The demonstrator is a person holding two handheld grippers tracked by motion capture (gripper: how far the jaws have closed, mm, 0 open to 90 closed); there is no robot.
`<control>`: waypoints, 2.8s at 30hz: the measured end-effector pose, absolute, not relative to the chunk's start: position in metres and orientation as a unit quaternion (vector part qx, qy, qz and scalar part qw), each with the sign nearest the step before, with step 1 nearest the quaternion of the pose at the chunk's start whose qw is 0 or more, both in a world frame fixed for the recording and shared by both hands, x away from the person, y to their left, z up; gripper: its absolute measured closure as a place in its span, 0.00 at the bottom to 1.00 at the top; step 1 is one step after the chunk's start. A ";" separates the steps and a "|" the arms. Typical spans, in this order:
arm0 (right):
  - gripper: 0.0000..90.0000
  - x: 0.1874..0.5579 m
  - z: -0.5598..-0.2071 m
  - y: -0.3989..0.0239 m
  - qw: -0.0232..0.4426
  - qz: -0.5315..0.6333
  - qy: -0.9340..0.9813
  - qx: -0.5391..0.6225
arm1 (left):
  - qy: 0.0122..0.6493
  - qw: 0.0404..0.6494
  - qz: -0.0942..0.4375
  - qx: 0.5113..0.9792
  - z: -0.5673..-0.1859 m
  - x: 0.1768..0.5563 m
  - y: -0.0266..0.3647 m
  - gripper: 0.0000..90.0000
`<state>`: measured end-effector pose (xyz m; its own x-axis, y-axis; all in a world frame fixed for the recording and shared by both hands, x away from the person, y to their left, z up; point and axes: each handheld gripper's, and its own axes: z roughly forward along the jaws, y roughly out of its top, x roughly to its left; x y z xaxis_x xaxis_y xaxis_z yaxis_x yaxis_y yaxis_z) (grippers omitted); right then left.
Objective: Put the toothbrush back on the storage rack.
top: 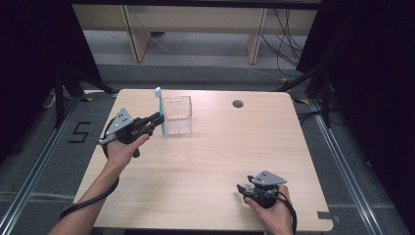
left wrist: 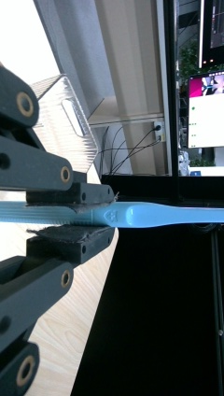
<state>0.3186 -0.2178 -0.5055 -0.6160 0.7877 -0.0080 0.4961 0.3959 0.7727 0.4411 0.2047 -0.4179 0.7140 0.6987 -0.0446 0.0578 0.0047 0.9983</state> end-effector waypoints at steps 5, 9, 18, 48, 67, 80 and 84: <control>0.52 0.318 -0.505 -0.217 0.192 0.387 0.810 0.397 | 0.290 0.652 0.247 0.656 -0.417 0.446 0.205 0.88; 0.51 0.318 -0.506 -0.219 0.197 0.385 0.811 0.393 | 0.292 0.654 0.247 0.653 -0.416 0.451 0.205 0.88; 0.51 0.318 -0.503 -0.216 0.201 0.390 0.810 0.390 | 0.291 0.652 0.252 0.653 -0.415 0.459 0.202 0.87; 0.52 0.319 -0.504 -0.216 0.214 0.394 0.808 0.383 | 0.288 0.650 0.267 0.650 -0.406 0.481 0.199 0.87; 0.52 0.319 -0.505 -0.215 0.208 0.399 0.805 0.387 | 0.292 0.650 0.271 0.647 -0.402 0.495 0.197 0.87; 0.52 0.318 -0.505 -0.215 0.206 0.400 0.802 0.394 | 0.301 0.646 0.274 0.645 -0.404 0.505 0.198 0.87; 0.52 0.318 -0.505 -0.215 0.204 0.399 0.803 0.394 | 0.304 0.643 0.277 0.646 -0.406 0.507 0.200 0.87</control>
<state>0.3180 -0.2150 -0.5054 -0.6065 0.7950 -0.0132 0.4699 0.3718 0.8006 0.5067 0.1999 -0.4059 0.6616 0.7491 -0.0338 0.0365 0.0129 0.9992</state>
